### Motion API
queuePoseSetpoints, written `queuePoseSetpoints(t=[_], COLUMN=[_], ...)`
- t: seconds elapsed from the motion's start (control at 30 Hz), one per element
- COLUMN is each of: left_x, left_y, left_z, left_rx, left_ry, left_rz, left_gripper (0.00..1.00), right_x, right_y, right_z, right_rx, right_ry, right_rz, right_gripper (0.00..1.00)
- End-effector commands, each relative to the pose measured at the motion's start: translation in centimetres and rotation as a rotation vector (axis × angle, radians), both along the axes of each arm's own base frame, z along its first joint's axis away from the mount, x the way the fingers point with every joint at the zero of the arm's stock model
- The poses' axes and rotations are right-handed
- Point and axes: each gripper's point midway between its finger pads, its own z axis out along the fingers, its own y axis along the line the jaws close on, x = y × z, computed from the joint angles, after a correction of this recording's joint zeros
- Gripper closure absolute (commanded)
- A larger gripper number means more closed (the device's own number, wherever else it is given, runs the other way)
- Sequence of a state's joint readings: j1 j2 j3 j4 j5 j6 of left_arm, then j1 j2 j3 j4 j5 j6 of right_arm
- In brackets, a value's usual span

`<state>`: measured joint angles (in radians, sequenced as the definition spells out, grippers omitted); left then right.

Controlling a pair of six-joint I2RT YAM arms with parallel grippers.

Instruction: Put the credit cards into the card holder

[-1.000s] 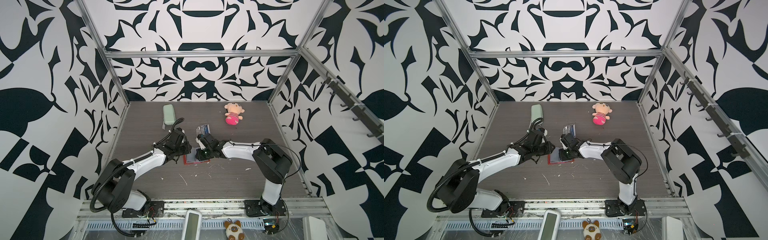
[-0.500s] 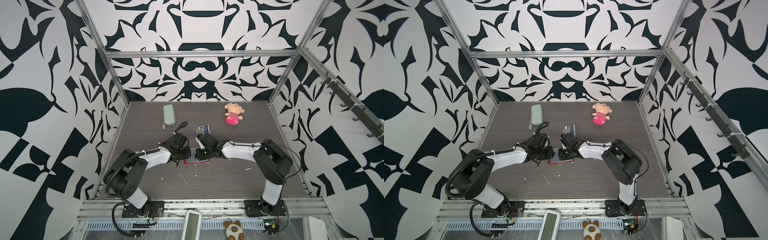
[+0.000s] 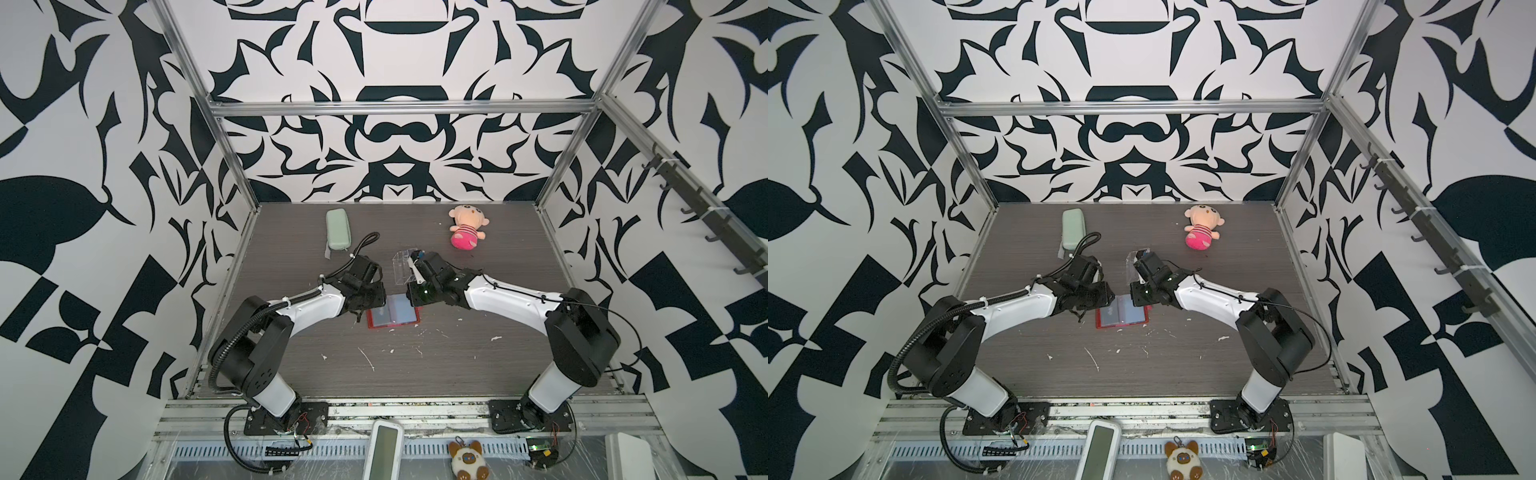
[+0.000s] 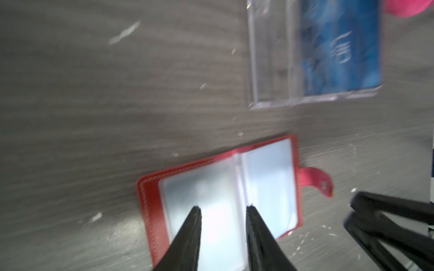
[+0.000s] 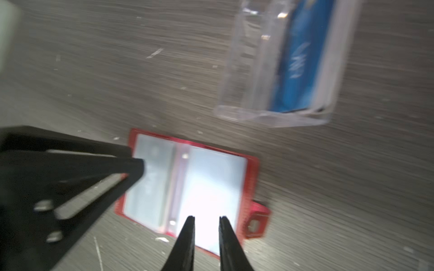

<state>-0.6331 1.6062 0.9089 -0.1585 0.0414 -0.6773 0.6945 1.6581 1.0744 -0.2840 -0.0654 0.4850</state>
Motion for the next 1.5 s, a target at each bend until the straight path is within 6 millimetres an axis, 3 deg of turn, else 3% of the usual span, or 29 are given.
queuePoseSetpoints(t=[0.0,0.23,0.43,0.73,0.97,1.47], left_x=[1.6,5.2,8.0,11.3,12.2,12.0], left_y=[-0.4,-2.2,-3.6,-4.5,-4.6,-5.1], left_z=[0.8,1.3,1.1,0.3,-0.6,-2.3], left_rx=[0.032,0.017,-0.026,-0.059,-0.073,-0.087], left_ry=[-0.013,0.007,0.036,0.080,0.124,0.182], left_rz=[-0.016,-0.037,-0.037,-0.027,-0.030,-0.041], left_gripper=[0.60,0.57,0.54,0.54,0.57,0.61], right_x=[2.0,4.9,7.3,10.4,12.0,12.7], right_y=[-1.7,-3.2,-3.0,-2.7,-2.6,-1.9], right_z=[2.9,3.9,4.6,4.2,3.9,2.7], right_rx=[-0.003,0.019,0.049,-0.004,-0.049,-0.064], right_ry=[-0.048,-0.037,-0.039,-0.002,0.010,0.054], right_rz=[-0.020,-0.047,-0.045,-0.048,-0.049,-0.041], right_gripper=[0.76,0.69,0.58,0.55,0.55,0.55])
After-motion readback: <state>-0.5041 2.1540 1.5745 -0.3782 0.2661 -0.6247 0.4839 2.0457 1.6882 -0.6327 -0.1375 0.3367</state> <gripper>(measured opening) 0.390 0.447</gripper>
